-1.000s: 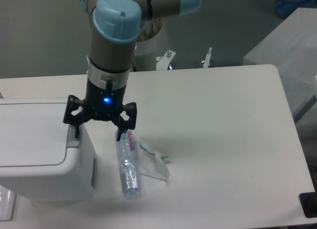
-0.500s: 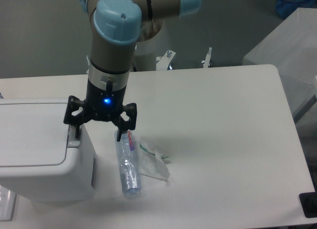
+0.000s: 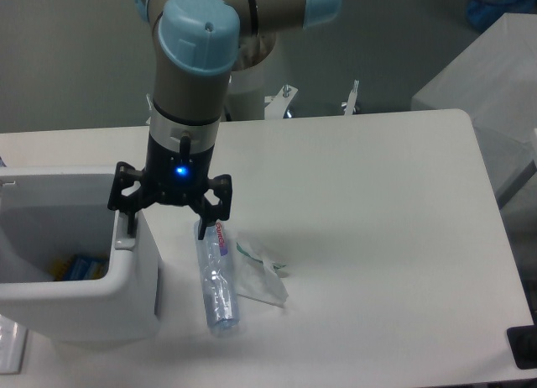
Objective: Open the trash can
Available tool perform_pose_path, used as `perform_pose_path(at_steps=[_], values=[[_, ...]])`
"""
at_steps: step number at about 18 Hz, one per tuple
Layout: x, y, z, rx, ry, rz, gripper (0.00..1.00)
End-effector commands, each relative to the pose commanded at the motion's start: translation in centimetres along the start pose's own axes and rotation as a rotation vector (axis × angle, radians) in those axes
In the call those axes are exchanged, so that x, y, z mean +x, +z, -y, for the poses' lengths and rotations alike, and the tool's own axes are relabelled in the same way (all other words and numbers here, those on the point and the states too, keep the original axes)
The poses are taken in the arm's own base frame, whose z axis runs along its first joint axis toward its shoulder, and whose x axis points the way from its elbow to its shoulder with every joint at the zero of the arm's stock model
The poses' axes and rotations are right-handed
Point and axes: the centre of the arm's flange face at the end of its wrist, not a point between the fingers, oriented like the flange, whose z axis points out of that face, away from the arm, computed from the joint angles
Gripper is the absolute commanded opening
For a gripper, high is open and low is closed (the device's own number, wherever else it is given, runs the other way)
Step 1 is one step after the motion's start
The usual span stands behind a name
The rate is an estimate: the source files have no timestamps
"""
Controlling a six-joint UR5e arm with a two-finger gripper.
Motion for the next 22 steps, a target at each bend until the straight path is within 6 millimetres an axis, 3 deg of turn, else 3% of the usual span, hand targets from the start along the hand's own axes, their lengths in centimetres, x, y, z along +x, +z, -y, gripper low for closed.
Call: perform_pose_path(at_steps=[2, 4, 5, 7, 10, 13, 16, 22], values=[[0.3, -1.3, 0.7, 0.028, 0.015, 0.005, 1.00], [0.5, -4.2, 2.2, 0.097, 0.032, 0.018, 1.00], [0.1, -5.9, 3.0, 0.145, 0.038, 0.031, 1.00], [-2.6, -8.1, 4.0, 0.226, 0.034, 0.065, 1.00], [-4.0, -8.3, 3.6, 0.231, 0.034, 0.112, 1.00], [-5.8, -5.9, 1.9, 0.144, 0.096, 0.220, 1.00], [-7.0, -5.0, 0.9, 0.084, 0.119, 0.311, 1.00], [-6.1, -8.0, -0.7, 0.069, 0.227, 0.366, 1.00]])
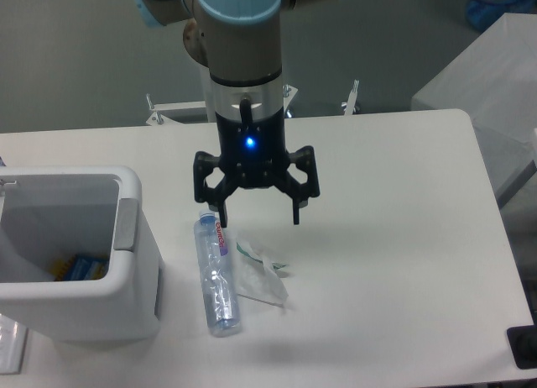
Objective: Open the trash can
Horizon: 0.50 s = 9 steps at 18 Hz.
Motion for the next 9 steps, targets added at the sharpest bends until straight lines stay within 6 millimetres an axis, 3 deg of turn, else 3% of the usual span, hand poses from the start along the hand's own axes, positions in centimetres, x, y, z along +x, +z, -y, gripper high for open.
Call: perform_pose_path(at_steps=[2, 4, 9], values=[[-0.8, -0.2, -1.1, -0.060, 0.148, 0.047, 1.00], [-3.8, -0.1, -2.4, -0.131, 0.260, 0.117, 1.00], [-7.5, 0.5, -3.8, -0.230, 0.449, 0.166, 1.00]])
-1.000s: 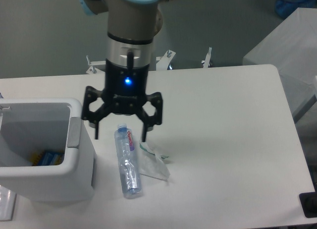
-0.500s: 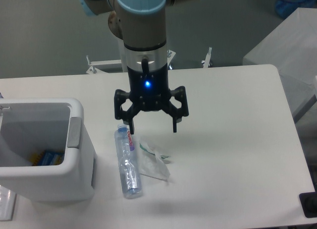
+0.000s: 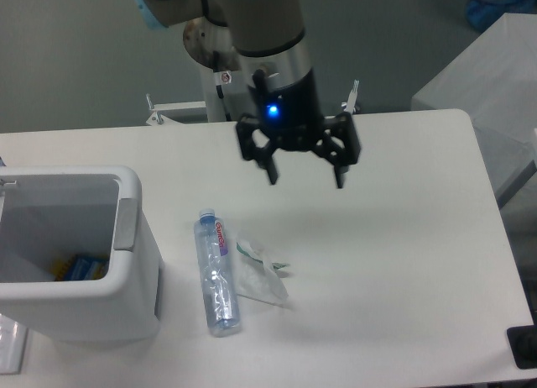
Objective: Open the trash can
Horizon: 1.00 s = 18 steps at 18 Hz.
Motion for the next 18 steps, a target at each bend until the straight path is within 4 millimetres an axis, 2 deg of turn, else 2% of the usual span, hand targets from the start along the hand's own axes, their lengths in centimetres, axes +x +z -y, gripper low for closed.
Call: perform_pose_path(at_steps=[4, 8, 15, 18], values=[[-0.3, 2.7, -2.0, -0.094, 0.130, -0.002, 1.00], [-1.6, 4.2, -4.4, -0.147, 0.189, -0.019, 1.00], [-2.6, 6.0, -6.1, -0.169, 0.240, -0.046, 1.00], [-2.5, 6.1, -5.8, -0.166, 0.253, -0.043, 1.00]])
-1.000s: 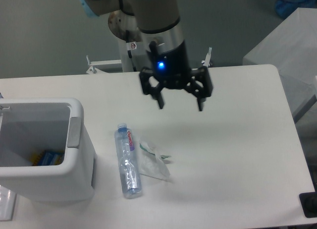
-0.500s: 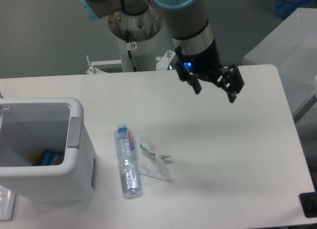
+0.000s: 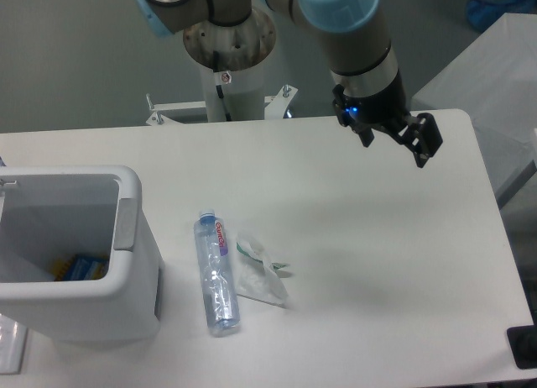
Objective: Open the trash can
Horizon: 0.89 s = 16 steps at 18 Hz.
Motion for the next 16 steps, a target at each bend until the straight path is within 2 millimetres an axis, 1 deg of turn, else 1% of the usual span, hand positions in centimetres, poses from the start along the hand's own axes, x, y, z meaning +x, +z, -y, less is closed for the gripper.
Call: perform_pose_path(at_steps=[2, 3, 8, 10, 12, 16], values=[[-0.2, 1.3, 0.5, -0.016, 0.007, -0.013, 1.00], [-0.3, 1.5, 0.6, -0.028, 0.011, -0.014, 1.00], [0.4, 1.8, 0.6, -0.040, 0.021, -0.020, 1.00], [0.1, 2.2, 0.8, -0.054, 0.035, -0.024, 1.00], [0.2, 1.7, 0.5, -0.064, 0.054, -0.017, 1.00], [0.2, 1.9, 0.5, -0.068, 0.056, -0.018, 1.00]])
